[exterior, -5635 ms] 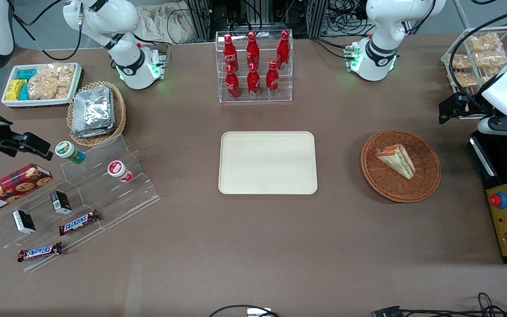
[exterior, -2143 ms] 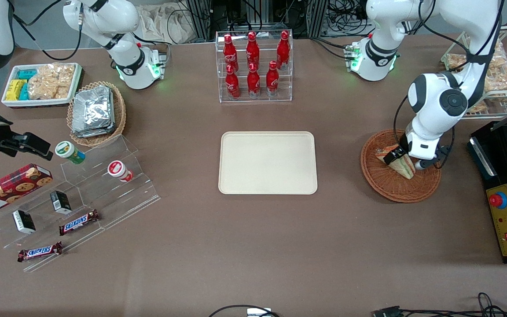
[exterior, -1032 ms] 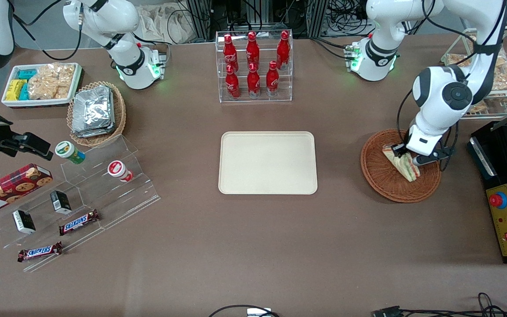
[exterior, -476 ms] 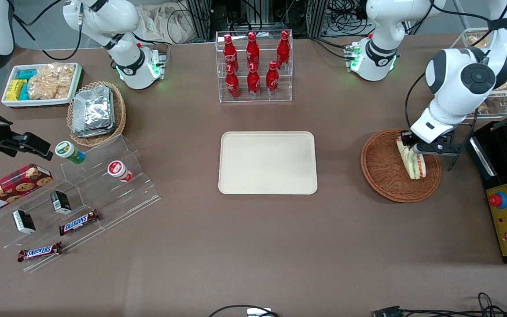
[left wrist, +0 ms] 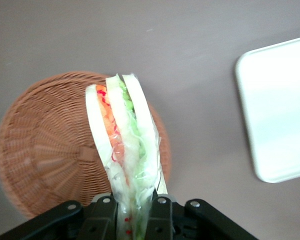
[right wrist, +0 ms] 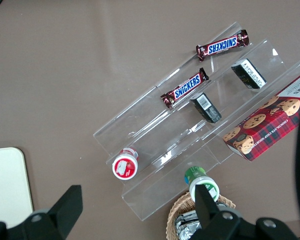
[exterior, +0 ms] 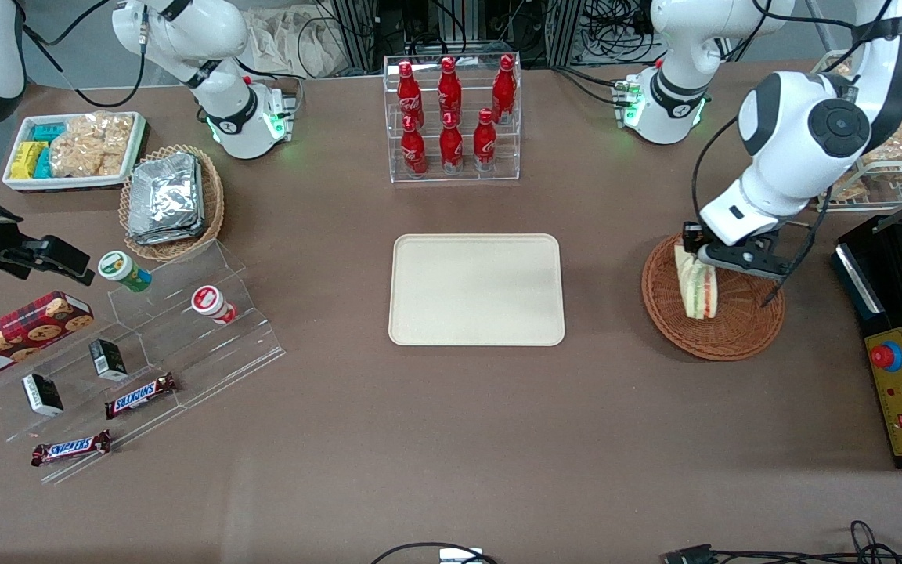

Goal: Place sandwich from basket to tray
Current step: 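Carry the sandwich over the cream tray with the left gripper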

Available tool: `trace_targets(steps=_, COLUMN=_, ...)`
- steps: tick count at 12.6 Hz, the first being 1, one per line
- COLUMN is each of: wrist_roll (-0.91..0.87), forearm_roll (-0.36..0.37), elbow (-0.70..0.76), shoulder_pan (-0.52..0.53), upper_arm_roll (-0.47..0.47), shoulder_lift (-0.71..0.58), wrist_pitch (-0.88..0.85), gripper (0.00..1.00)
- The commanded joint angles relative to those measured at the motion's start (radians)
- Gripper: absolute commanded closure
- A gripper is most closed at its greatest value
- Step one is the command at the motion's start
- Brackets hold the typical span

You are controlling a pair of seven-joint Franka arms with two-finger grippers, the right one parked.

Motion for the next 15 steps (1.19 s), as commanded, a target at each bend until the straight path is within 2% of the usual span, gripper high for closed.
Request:
trace_targets(steps=1, wrist_roll=-0.048, forearm_roll=-0.062, elbow=0.060, shoulder_pan=-0.067, upper_arm_roll=0.007, shoulder_lift=0.009, wrist_pitch=-0.053, gripper=1.00)
trace_targets(steps=4, wrist_roll=-0.215, forearm_roll=-0.058, elbow=0.121, shoulder_pan=-0.209, upper_arm_roll=0.005, shoulder_lift=0.056, wrist_pitch=-0.053, gripper=1.00)
trace_targets(steps=7, wrist_roll=-0.307, forearm_roll=-0.046, elbow=0.173, shoulder_pan=-0.331, upper_arm_roll=0.007, shoulder_lift=0.144, wrist_pitch=-0.040, gripper=1.00)
trace_targets(steps=11, wrist_roll=-0.326, forearm_roll=-0.037, elbow=0.277, shoulder_pan=-0.409, upper_arm_roll=0.007, shoulder_lift=0.291, wrist_pitch=-0.025, gripper=0.94)
trace_targets(steps=15, wrist_roll=-0.444, forearm_roll=0.018, elbow=0.291, shoulder_pan=-0.480, upper_arm_roll=0.008, shoulder_lift=0.415, wrist_pitch=0.116, gripper=0.92)
